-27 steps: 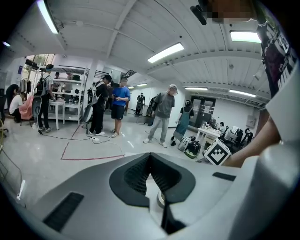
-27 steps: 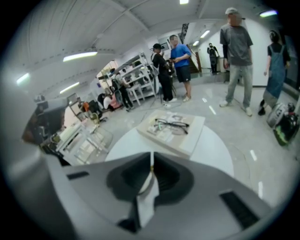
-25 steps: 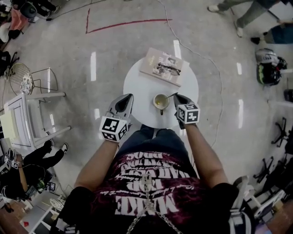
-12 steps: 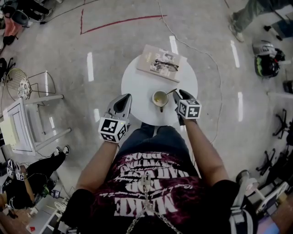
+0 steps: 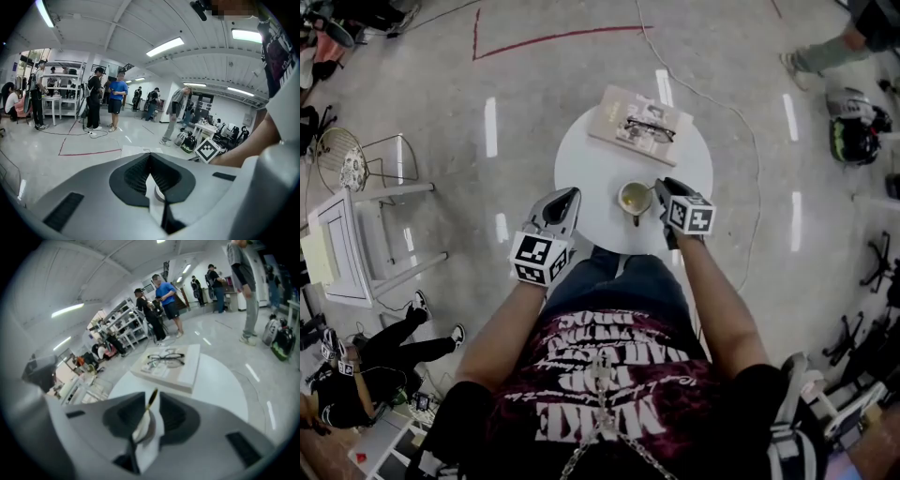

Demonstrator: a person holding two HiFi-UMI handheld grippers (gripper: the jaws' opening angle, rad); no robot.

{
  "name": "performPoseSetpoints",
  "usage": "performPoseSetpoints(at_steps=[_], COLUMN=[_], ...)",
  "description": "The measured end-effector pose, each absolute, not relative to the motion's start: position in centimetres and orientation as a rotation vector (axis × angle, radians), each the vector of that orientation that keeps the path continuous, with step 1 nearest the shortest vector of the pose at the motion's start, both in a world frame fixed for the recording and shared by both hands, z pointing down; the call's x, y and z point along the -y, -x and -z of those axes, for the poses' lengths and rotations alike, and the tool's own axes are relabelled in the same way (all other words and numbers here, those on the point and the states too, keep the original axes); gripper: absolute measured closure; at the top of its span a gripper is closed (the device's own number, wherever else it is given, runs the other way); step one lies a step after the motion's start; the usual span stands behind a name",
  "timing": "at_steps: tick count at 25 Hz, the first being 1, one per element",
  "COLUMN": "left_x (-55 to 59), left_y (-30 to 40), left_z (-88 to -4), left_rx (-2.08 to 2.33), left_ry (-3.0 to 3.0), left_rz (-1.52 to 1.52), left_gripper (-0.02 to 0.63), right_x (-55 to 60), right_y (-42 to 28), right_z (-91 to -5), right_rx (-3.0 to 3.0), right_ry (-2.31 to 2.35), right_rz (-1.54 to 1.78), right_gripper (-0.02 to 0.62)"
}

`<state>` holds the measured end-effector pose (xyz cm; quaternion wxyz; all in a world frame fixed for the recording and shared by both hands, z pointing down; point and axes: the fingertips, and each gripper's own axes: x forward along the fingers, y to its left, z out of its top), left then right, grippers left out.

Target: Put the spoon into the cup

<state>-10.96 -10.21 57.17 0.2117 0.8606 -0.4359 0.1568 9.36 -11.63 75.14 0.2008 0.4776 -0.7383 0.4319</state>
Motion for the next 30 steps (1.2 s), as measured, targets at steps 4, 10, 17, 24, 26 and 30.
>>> performPoseSetpoints(at_steps=[4,10,17,24,26,30], left_x=[10.6,11.3,12.2,12.6,12.8,13.1], left_y=[10.1,8.9,7.0,6.3,6.1,6.0], left_z=[-57.2,-56.4,-54.2,-50.6,-48.9,-44.8], left_rx=[1.187,1.172,1.146,1.186,1.208,1.267], left_ry=[-2.398,-2.422,-2.484,-2.493,-2.496,-2.502], left_rz=[-0.434,-0.392,-0.344,-0.261,-0.216,-0.12], left_gripper=[0.577,0.577,0.577,0.577,0.577,0.577], right_x=[11.6,10.9,9.9,9.6,9.5,9.1], right_y=[-8.6,-7.8,-8.5,-8.2,-8.2,-8.3], right_z=[-74.2,-70.7,-65.4,-57.1,-54.6,-49.2], right_rx=[2.101,2.196,2.28,2.414,2.456,2.545], right_ry=[-1.299,-1.251,-1.274,-1.267,-1.259,-1.245], right_rz=[-1.154,-1.068,-0.985,-0.815,-0.774,-0.654], right_gripper=[0.537,0.56,0.561,0.56,0.561,0.561])
